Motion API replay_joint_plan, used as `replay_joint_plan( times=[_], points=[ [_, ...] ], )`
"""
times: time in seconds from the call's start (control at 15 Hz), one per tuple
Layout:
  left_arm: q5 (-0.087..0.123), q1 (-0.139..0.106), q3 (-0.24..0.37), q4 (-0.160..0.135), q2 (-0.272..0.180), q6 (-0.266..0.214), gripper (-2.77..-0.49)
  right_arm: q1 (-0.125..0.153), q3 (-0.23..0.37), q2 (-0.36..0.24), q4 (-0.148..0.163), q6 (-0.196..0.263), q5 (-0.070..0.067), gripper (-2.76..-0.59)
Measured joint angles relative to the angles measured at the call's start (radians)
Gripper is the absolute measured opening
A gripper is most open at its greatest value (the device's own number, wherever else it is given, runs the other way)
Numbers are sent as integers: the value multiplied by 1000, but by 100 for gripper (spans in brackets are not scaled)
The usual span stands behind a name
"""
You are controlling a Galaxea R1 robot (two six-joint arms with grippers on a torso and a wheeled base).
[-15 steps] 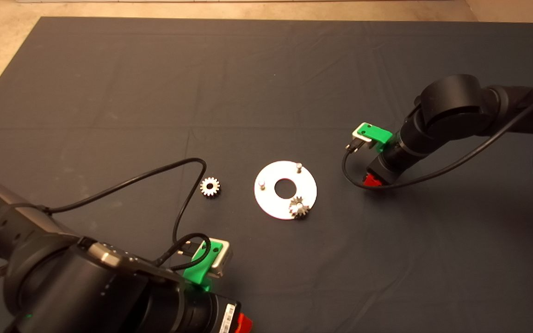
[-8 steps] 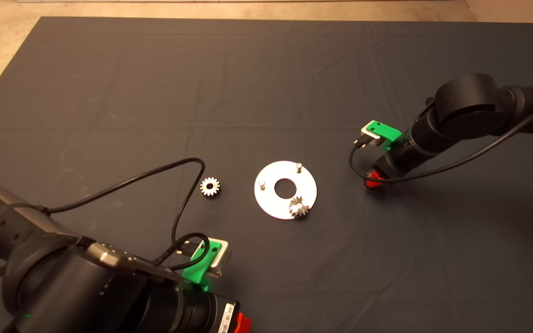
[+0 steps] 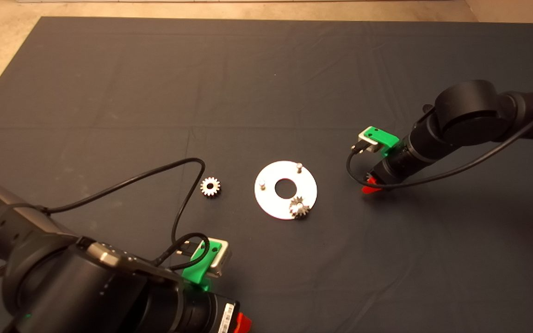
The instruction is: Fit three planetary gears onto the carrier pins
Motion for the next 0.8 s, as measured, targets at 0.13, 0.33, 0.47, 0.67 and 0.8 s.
replay_joint_plan(
  times=[0.13, 0.33, 0.47, 0.67, 0.8],
  points=[
    [0, 0, 0, 0, 0, 0, -109, -4, 0, -1, 0, 0, 1, -131],
    [0, 0, 0, 0, 0, 0, -109, -12, 0, -1, 0, 0, 1, -131],
    [0, 0, 0, 0, 0, 0, -109, -12, -3, -1, 0, -1, 1, -131],
    [0, 0, 0, 0, 0, 0, -109, -12, -29, -1, 0, -2, 0, -131],
    [0, 0, 0, 0, 0, 0, -109, -12, -45, -1, 1, -4, 3, -131]
  ],
)
